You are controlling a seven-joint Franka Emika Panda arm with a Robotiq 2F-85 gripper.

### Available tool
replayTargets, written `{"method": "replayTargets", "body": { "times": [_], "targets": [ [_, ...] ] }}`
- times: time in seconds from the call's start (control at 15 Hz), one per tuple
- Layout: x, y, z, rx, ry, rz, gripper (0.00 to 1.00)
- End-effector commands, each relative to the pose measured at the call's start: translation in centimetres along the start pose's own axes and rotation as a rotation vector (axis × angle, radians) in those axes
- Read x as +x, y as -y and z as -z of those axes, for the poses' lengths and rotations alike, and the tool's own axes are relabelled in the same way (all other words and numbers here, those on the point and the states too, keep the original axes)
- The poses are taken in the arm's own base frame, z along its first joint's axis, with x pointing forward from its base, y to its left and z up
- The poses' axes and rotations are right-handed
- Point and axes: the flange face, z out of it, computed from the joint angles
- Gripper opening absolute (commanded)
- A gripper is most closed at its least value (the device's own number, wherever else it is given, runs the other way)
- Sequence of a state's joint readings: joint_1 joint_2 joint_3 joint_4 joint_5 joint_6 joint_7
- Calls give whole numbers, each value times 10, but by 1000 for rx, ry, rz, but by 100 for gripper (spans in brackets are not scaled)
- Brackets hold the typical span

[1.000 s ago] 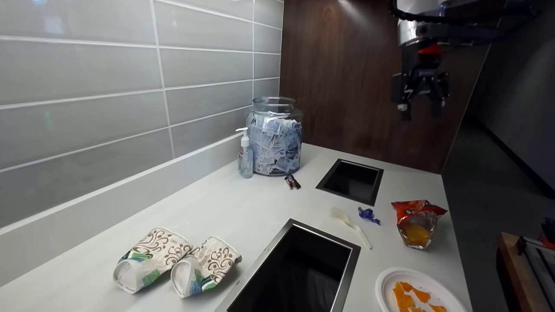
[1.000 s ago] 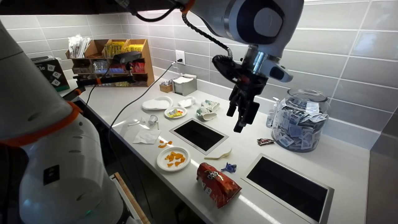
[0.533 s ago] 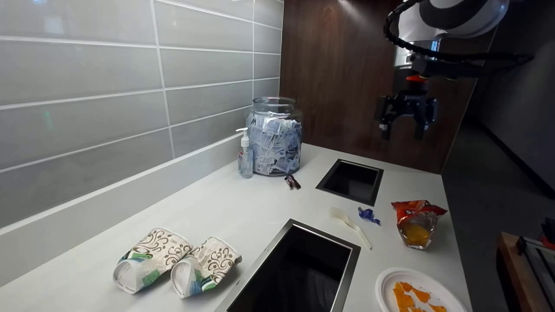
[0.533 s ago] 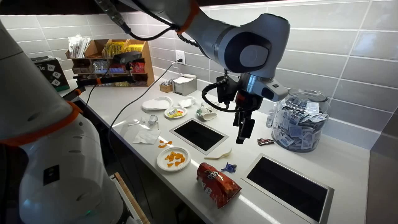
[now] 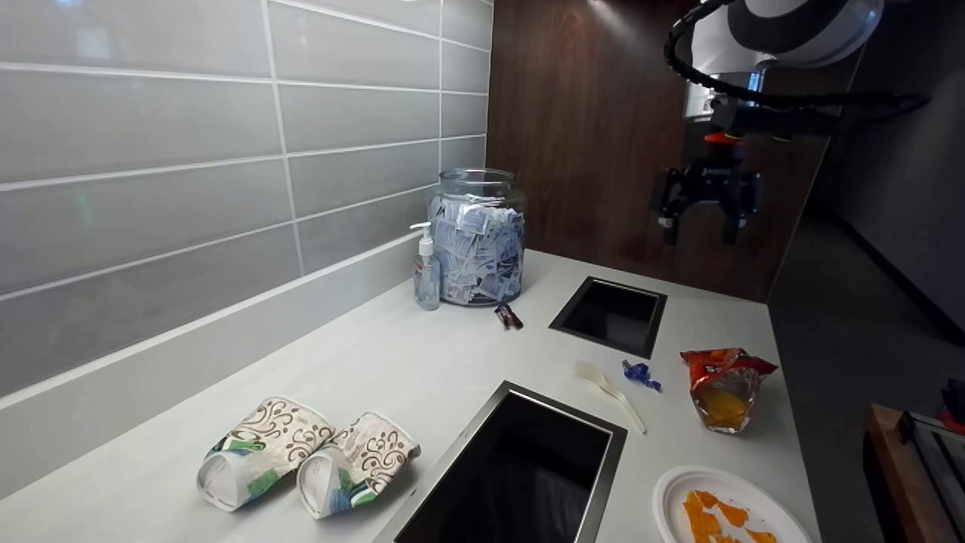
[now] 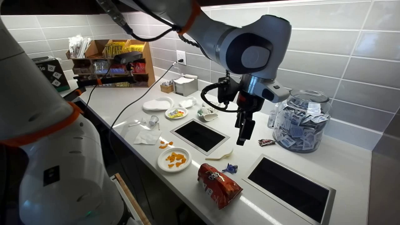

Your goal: Empty the packet of doritos onto the plate with doritos on it

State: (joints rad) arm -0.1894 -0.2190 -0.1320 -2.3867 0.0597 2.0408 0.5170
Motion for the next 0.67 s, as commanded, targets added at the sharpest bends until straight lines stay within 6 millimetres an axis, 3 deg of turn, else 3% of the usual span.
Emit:
{"method": "replayTargets", "body": {
  "times": [0.0,0.27,0.6],
  "targets": [
    [8,-13,-23,-24,-4,-172,100],
    [4,-23,-37,-2,-36,-263,100],
    [-20,-32,-57,2,-24,-143,100]
  ]
}}
